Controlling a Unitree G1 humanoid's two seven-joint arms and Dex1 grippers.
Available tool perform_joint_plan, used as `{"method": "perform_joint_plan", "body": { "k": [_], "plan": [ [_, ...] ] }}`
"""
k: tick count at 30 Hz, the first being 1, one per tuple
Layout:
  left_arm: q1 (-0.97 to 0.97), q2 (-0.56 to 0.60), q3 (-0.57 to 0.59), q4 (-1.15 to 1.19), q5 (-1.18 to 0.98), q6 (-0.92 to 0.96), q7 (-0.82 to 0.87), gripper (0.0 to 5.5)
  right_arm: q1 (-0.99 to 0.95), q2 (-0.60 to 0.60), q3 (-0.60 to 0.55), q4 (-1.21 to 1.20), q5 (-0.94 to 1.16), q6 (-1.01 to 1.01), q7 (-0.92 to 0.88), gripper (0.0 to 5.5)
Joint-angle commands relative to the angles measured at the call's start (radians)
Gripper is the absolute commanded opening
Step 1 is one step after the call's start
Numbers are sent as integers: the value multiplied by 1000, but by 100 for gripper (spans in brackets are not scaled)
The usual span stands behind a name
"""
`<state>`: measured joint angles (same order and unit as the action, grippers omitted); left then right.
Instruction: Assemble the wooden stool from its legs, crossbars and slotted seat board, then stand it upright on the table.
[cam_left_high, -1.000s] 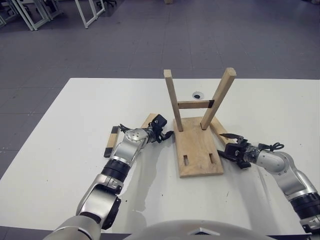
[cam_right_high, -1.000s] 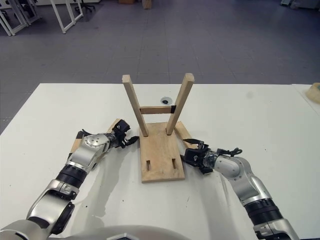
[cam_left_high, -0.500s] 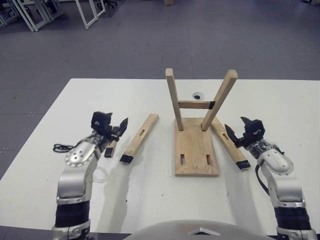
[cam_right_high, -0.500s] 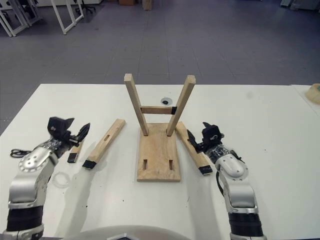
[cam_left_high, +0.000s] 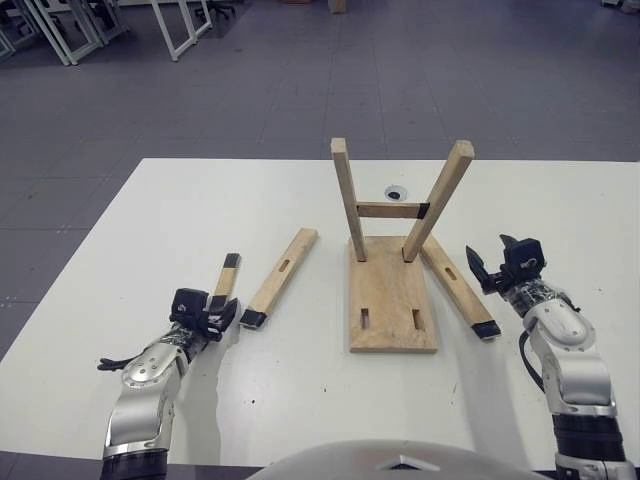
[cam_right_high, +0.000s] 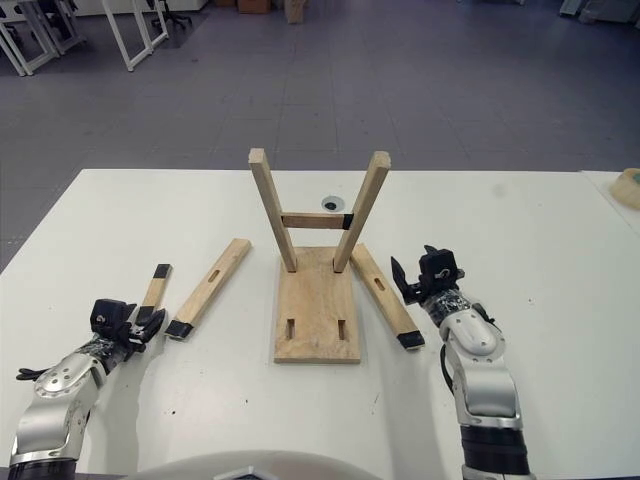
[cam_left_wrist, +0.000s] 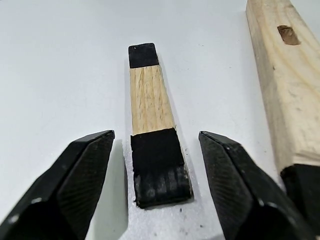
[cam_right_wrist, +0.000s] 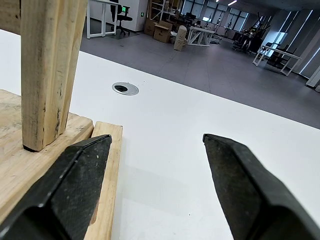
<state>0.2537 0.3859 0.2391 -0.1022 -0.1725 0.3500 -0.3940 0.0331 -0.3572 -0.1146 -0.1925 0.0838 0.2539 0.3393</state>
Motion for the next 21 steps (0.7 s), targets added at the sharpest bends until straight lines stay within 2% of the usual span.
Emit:
{"method": "perform_joint_plan", "body": {
  "k": [1,4,8,10,12,14,15,18,21],
  "plan": [
    [26,-22,-4,11,-5,85,36,245,-16,-15,0,7,5,7,12,339],
    [22,-44,3,-10,-35,217,77,197,-20,-12,1,5,5,10,10,339],
    [3,-47,15,-27,-39,299,133,136,-23,-6,-2,2,9,13,6,339],
    [-9,-49,21,-32,-42,308,153,130,-25,-2,-6,1,14,17,3,339],
    [-41,-66,33,-52,-48,228,165,130,-14,1,-23,-9,44,55,9,339],
    [-76,-85,59,-76,-54,55,161,130,10,-22,-33,-39,89,99,51,339],
    [-82,-85,70,-73,-55,6,157,130,20,-34,-40,-52,104,109,70,357],
    [-86,-76,128,-55,-82,-253,90,130,57,-72,-60,-134,358,305,249,419],
    [-95,-67,99,-115,-110,-384,5,130,57,-86,-83,-222,595,488,323,462]
  ]
}}
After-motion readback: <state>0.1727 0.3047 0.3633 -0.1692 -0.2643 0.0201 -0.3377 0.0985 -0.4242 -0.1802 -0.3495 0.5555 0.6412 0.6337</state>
